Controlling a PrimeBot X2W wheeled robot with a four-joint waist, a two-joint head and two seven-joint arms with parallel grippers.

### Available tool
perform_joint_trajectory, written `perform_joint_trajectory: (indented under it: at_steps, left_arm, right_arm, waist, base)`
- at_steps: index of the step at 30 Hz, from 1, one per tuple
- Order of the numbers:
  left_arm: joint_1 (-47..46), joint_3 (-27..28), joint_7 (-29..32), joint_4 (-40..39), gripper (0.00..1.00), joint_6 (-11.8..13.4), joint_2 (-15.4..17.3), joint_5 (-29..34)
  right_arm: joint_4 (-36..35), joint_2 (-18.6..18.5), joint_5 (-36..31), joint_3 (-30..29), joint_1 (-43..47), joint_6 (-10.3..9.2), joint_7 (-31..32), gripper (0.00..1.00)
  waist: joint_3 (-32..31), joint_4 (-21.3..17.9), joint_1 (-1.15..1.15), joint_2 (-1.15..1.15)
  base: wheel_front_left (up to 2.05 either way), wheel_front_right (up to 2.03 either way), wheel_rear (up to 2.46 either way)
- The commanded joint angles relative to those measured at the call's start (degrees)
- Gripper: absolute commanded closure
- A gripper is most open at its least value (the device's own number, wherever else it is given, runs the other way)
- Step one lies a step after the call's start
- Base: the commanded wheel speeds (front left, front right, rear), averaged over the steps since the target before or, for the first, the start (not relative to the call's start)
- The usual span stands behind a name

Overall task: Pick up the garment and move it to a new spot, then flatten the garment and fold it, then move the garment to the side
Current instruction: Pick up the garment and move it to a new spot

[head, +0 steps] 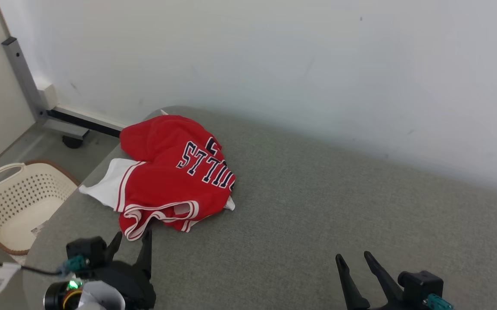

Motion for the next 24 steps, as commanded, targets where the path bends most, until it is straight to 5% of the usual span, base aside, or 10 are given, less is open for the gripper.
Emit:
perform_joint_trajectory:
  at_steps: [1, 12, 24]
  left_arm:
    - [-2.06, 0.38, 1.0, 1.64, 0.0, 0.01, -0.18, -0.81]
    - [-21.03, 3.78, 11.23, 14.98, 0.0, 0.02, 2.25, -7.33]
    - [-33.37, -0.23, 18.29, 23.72, 0.0, -0.24, 6.83, -4.35]
  right_arm:
    - [-0.96, -0.08, -0.55, 0.04, 0.87, -0.13, 0.8, 0.0]
    - [-13.96, -0.2, -5.38, 0.23, -0.43, -0.13, 8.63, 0.0]
    - [-22.88, -1.36, -6.86, -1.2, -3.07, -0.13, 10.84, 0.0]
  waist:
    - [2.45, -4.45, 0.0, -0.01]
    - [14.68, -15.42, 0.0, -0.01]
    - [26.81, -21.42, 0.0, -0.01]
  base:
    - [0.0, 0.0, 0.0]
    - [0.0, 0.0, 0.0]
    - [0.0, 0.0, 0.0]
